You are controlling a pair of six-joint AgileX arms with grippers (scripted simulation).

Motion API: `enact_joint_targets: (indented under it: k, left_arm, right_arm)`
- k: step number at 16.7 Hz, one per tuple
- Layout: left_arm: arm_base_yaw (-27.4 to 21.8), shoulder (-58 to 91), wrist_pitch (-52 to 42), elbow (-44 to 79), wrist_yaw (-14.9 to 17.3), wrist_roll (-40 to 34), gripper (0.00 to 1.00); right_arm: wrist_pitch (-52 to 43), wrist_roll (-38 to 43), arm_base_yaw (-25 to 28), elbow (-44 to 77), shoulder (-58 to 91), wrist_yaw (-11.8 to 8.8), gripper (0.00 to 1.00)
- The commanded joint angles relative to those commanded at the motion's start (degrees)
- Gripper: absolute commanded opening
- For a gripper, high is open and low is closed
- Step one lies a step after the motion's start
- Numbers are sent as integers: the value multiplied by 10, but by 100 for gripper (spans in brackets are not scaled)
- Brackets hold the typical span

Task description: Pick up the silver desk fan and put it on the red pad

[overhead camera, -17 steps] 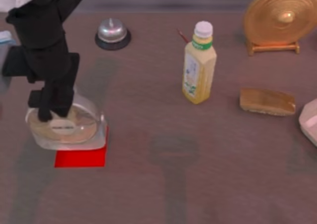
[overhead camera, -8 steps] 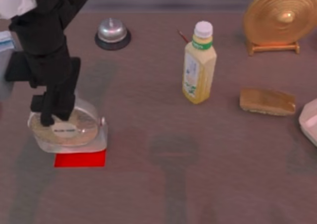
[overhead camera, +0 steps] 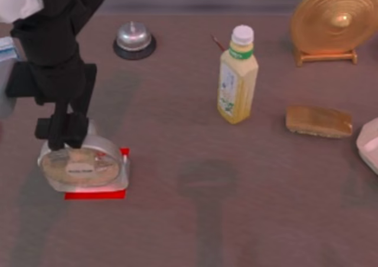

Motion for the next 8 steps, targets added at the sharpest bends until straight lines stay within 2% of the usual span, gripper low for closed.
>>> enact_joint_targets:
  k: [2, 8]
  left_arm:
    - [0, 0, 0, 0, 0, 0, 98]
    - [0, 0, 0, 0, 0, 0, 100]
  right_arm:
    - [0, 0, 0, 0, 0, 0, 100]
    - [0, 0, 0, 0, 0, 0, 100]
